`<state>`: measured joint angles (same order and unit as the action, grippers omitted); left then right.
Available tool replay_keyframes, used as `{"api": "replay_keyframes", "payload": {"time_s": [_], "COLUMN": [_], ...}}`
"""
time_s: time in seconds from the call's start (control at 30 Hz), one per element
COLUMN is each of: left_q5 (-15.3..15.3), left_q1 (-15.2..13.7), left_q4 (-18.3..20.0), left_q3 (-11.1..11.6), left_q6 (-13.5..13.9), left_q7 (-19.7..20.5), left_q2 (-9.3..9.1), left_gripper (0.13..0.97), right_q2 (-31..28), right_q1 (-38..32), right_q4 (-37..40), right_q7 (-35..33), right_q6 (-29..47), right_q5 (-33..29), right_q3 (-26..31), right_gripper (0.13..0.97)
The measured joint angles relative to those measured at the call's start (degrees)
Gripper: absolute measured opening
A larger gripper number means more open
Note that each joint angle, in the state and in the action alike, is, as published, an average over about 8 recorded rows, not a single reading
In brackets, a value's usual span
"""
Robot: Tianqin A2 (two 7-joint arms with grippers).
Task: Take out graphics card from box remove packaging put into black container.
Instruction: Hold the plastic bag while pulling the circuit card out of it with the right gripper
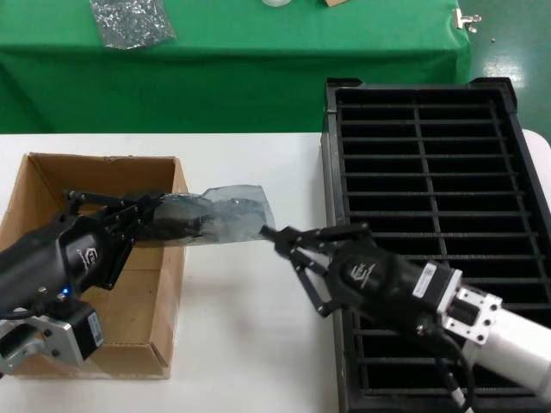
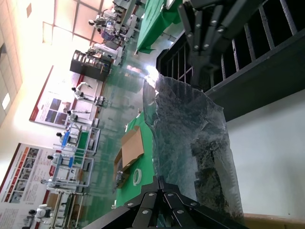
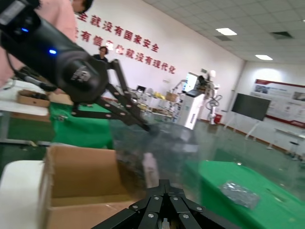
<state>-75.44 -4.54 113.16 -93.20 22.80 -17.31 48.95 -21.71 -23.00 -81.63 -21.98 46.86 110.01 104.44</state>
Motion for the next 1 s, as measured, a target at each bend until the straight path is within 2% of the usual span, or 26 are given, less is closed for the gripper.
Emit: {"api": "replay_keyframes", "payload": {"time_s": [0.37,1.0], "left_q5": [0.0,0.0], "left_q1": [0.0,0.0], "left_q4": [0.0,0.0], "left_q3": [0.0,0.0], "left_q6": [0.0,0.0], "left_q7": [0.0,0.0], "left_q2": [0.0,0.0], "left_gripper": [0.139,0.139], "right_q2": [0.35,1.86], "right_q1": [-1.47,-2.48], "right_q4": [1.12,1.71], "right_q7": [-0.53,-1.01], "right_q6": [-1.75,0.29], "right_q5": [-0.02,-0.66], "right_q3": [-1.66,1.07], "right_gripper": [0.134,0.132]}}
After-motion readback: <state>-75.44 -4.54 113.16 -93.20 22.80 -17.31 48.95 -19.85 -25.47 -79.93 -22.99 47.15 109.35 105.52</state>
